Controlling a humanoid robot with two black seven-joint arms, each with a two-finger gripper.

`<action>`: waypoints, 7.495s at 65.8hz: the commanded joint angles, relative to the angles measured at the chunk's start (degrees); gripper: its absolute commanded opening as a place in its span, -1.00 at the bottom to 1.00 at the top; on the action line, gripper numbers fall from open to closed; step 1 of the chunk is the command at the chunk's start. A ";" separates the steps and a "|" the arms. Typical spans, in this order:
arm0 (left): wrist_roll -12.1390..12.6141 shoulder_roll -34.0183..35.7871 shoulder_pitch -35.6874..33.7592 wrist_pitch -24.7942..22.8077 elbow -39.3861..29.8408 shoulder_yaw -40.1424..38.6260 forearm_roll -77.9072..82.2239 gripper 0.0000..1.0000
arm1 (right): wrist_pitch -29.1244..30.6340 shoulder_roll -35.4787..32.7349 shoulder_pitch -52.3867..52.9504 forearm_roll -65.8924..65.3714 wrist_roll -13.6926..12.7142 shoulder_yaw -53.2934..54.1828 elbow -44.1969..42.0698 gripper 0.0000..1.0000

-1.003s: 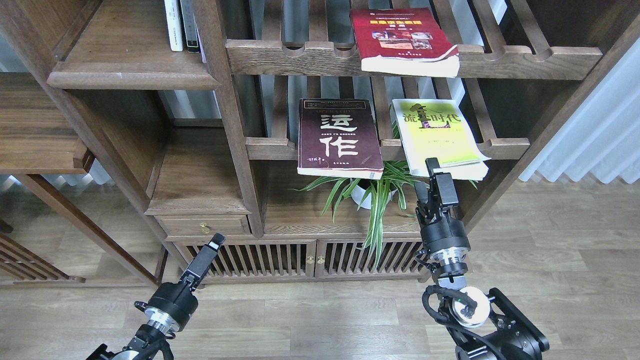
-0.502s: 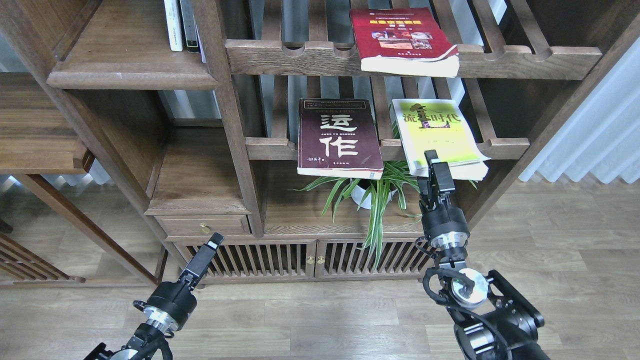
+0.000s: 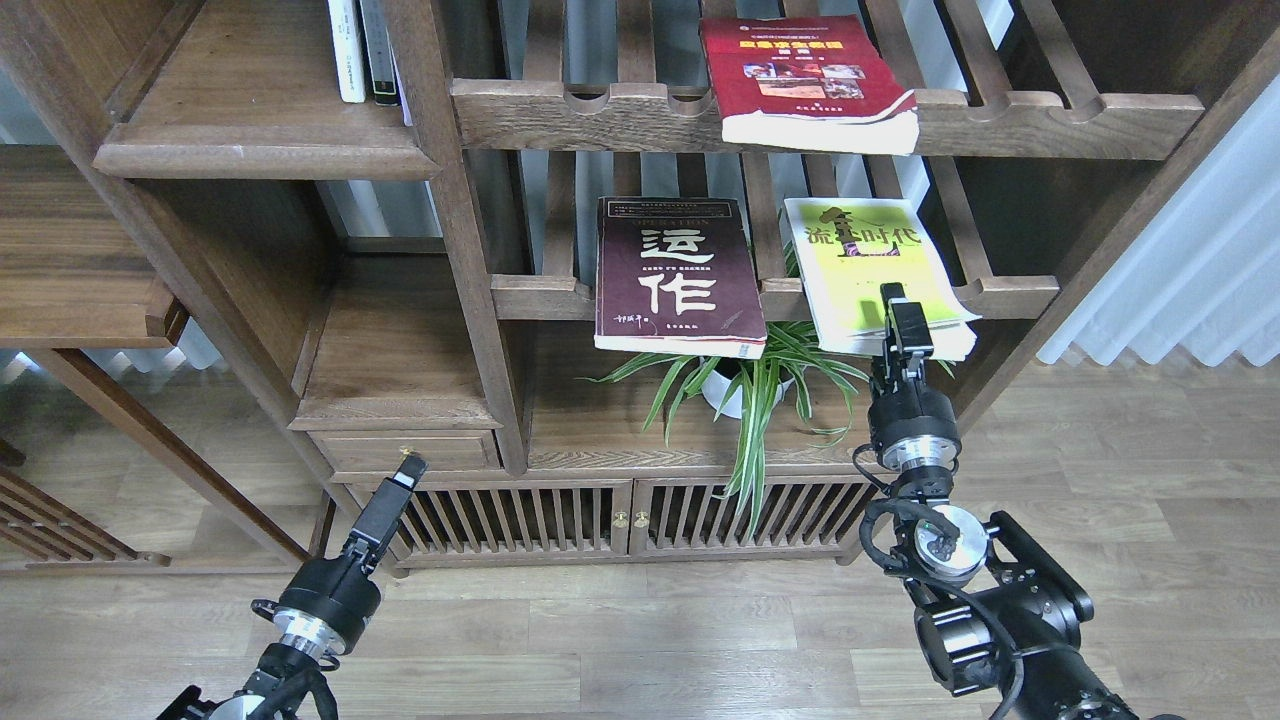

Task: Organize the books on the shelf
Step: 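Grasp the bottom edge of the yellow-green book with the right gripper, then pull the yellow-green book off the shelf and lower it toward the left gripper, then grasp the yellow-green book with the left gripper and release the right gripper, then carry the yellow-green book with the left gripper up to the upper shelf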

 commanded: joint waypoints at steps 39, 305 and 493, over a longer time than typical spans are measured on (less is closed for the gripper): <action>-0.08 0.00 -0.26 0.00 0.70 -0.53 -0.04 1.00 | 5.27 0.00 -0.76 -0.04 0.10 -0.50 -0.06 -0.92; 13.99 0.00 -2.28 0.00 -1.93 22.67 -31.68 -0.94 | 5.27 -2.02 -25.46 9.72 -7.99 -34.96 21.48 0.20; 20.67 11.78 10.90 0.00 -25.49 -19.42 -1.99 -0.95 | 5.27 -0.62 -19.92 0.48 -7.02 -20.89 7.15 0.99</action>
